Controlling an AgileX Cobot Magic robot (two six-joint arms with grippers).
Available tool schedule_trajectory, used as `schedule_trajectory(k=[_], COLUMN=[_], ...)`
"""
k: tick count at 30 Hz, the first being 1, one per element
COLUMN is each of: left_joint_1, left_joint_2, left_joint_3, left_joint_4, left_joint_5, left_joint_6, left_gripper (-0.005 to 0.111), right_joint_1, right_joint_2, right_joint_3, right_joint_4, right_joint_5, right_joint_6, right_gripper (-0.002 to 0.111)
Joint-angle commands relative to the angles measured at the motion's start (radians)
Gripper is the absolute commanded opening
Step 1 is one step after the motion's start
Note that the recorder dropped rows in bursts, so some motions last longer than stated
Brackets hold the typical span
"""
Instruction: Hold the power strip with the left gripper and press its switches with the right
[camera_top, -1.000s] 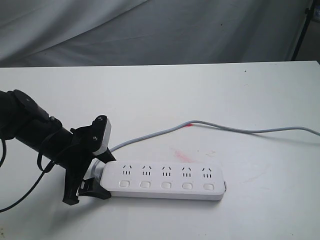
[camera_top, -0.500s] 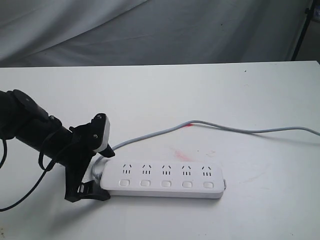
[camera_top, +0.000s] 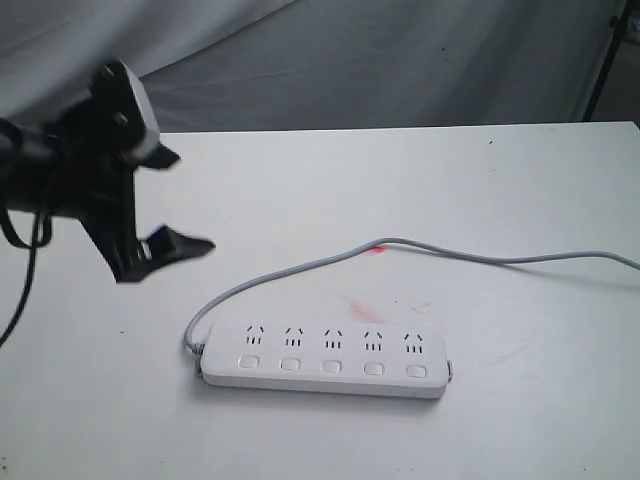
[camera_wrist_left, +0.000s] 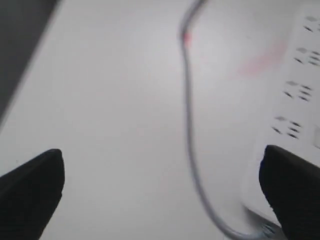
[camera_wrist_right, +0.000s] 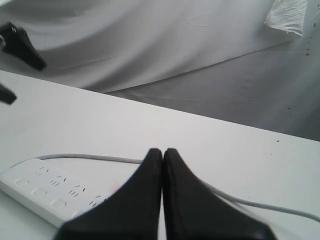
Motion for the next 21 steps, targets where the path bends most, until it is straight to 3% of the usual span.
schedule_trajectory(k=[1, 4, 6, 8, 13, 14, 21], left_joint_1=[-0.002, -0.002, -0.002, 0.003, 0.02, 0.02, 0.02], left_joint_2=[-0.236, -0.36, -0.421, -0.474, -0.571, -0.587, -0.653], left_joint_3=[-0.003, -0.003, -0.003, 0.0, 0.03, 0.045, 0.153], left_joint_4=[-0.003, -0.003, -0.003, 0.002, 0.045, 0.054, 0.056], left_joint_5=[-0.226, -0.315, -0.333, -0.336, -0.328, -0.328, -0.339], left_joint_6=[-0.156, -0.283, -0.371, -0.412, -0.416, -0.414, -0.416], left_gripper=[0.099, 0.098, 0.09, 0.073, 0.005, 0.001, 0.001], right_joint_1=[-0.005, -0.005, -0.005, -0.005, -0.005, -0.005, -0.005], right_joint_2=[-0.007, -0.007, -0.007, -0.007, -0.007, -0.007, -0.007], right_joint_3=[0.004, 0.004, 0.004, 0.004, 0.004, 0.004, 0.004], right_joint_4=[0.007, 0.007, 0.007, 0.007, 0.007, 0.007, 0.007], right_joint_5=[-0.012, -0.012, -0.012, -0.012, -0.012, -0.012, -0.012], right_joint_6=[0.002, 0.002, 0.002, 0.002, 0.002, 0.002, 0.002], right_gripper=[0.0, 0.0, 0.0, 0.0, 0.0, 0.0, 0.0])
